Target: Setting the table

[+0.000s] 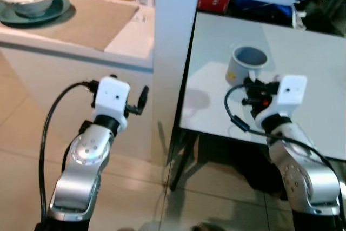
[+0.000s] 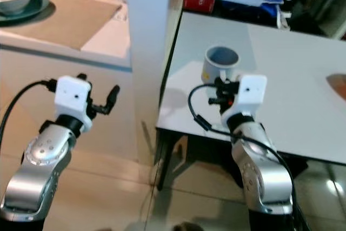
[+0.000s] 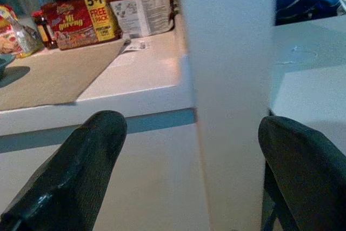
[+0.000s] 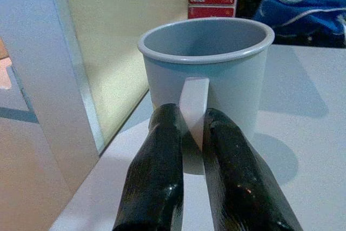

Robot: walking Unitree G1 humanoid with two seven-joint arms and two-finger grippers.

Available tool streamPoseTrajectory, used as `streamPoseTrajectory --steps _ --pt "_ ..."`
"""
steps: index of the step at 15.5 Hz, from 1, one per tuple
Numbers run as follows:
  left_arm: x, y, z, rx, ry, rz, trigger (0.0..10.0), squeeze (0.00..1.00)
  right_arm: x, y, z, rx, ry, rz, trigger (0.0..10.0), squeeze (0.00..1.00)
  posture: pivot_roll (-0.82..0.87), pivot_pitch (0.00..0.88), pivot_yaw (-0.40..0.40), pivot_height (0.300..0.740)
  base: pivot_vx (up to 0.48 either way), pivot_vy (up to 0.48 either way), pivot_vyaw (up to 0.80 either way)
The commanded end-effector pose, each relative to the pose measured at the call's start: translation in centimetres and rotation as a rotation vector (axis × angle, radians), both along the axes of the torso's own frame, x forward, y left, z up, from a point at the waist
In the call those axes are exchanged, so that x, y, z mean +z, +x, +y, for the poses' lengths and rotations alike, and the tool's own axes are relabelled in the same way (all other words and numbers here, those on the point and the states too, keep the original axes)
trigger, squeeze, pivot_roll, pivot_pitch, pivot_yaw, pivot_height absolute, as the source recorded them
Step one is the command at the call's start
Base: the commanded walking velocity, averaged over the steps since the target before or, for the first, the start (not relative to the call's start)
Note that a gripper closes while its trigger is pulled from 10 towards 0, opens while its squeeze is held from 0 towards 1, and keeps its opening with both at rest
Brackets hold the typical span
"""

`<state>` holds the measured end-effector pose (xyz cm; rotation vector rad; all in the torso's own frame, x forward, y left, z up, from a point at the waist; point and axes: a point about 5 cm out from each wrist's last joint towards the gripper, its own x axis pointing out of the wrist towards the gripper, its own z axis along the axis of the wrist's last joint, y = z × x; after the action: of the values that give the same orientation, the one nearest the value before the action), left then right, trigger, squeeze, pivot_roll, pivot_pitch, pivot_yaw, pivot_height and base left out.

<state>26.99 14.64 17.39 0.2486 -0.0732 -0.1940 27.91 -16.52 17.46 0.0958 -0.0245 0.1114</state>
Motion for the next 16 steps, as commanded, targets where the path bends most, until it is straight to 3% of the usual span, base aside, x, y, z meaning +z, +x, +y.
streamPoseTrajectory --steps 1,7,8,9,10,11,13,16 --pt "0.1 0.2 -1.0 -0.028 -0.004 -0.009 10.0 0.00 -0.2 0.1 -0.8 -0.024 -0.037 0.009 10.0 0.00 -0.04 0.071 -0.038 0.740 0.000 -0.480 0.00" --pt "0.6 -0.1 -1.3 -0.042 0.005 -0.017 10.0 0.00 -0.3 0.0 0.0 -0.023 -0.004 0.014 10.0 0.00 -0.02 0.067 -0.032 0.740 0.000 -0.480 0.00" --pt "0.9 0.0 -1.3 -0.045 0.004 -0.033 10.0 0.00 -0.6 0.1 0.1 -0.023 0.007 0.017 10.0 0.00 -0.02 0.099 -0.018 0.740 0.000 -0.480 0.00" --pt "0.5 0.2 -1.0 -0.017 -0.011 -0.014 10.0 0.00 -1.4 0.2 0.1 -0.042 -0.018 0.036 10.0 0.00 -0.03 0.085 -0.014 0.740 0.000 0.000 0.00" --pt "0.5 0.2 -0.9 -0.011 -0.020 -0.014 10.0 0.00 -1.1 0.0 0.3 -0.043 0.016 0.031 10.0 0.00 -0.03 0.080 -0.010 0.740 0.000 0.000 0.00" --pt "0.3 0.4 -0.5 0.008 0.015 0.011 10.0 0.00 -0.8 -0.1 0.4 -0.034 0.016 0.022 10.0 0.00 -0.03 0.096 -0.009 0.740 0.000 0.000 0.00" --pt "0.5 0.6 -0.2 0.021 -0.023 0.009 10.0 0.00 -1.0 -0.2 0.3 -0.041 0.008 0.028 10.0 0.00 -0.03 0.096 -0.007 0.740 0.000 0.000 0.00" --pt "0.9 0.4 -1.1 -0.028 -0.057 -0.004 10.0 0.00 -0.4 0.3 0.6 -0.017 0.005 0.009 10.0 0.00 -0.04 0.092 -0.010 0.740 0.343 0.000 -0.17"
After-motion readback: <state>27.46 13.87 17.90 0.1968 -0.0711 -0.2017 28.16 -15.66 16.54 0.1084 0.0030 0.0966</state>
